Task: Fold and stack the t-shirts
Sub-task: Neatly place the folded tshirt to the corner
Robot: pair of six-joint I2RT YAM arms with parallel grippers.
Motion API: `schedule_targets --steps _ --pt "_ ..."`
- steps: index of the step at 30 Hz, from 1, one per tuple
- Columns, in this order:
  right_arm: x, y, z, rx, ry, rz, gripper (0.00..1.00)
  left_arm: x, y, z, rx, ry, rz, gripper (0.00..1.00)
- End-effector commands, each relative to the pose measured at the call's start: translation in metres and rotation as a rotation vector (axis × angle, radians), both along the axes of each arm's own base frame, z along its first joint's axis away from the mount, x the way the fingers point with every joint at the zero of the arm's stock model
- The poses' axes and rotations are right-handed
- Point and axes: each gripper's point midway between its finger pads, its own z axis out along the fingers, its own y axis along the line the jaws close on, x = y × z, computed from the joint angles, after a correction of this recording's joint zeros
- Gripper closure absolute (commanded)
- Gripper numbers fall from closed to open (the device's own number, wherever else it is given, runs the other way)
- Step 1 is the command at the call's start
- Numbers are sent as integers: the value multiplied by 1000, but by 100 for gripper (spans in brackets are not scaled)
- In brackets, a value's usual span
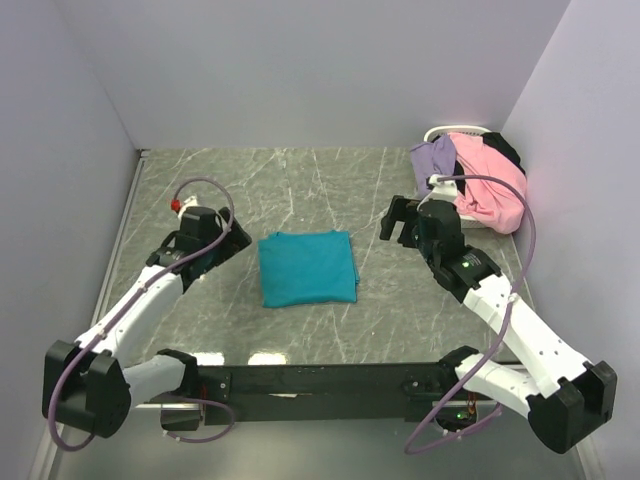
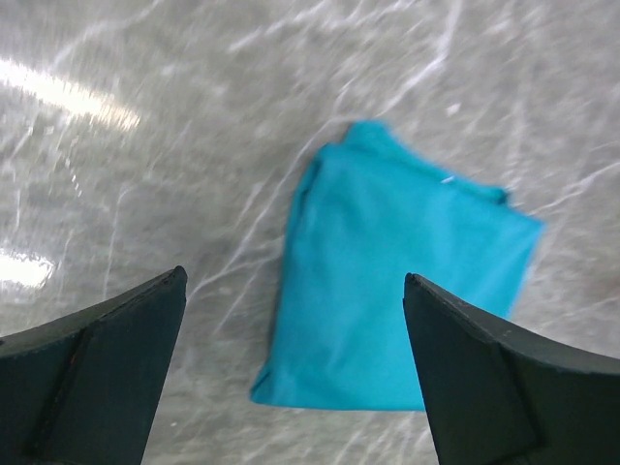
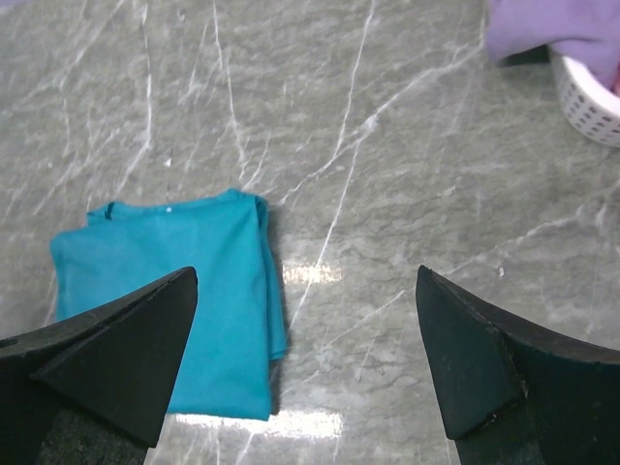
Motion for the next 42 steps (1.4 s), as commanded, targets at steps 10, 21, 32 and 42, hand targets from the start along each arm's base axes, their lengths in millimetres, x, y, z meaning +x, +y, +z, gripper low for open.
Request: schedule_targets --steps 10,21,32,42 --pt "5 21 -31 -18 96 100 0 -11 -22 -64 -79 80 -90 1" --pt "5 23 -49 -30 150 102 0 -20 -65 -92 -253 98 -238 0" --pt "8 22 -57 -55 175 100 0 -25 -137 -134 -213 229 -354 14" --pt "10 18 -70 -78 200 97 0 79 -153 -99 -69 130 -362 99"
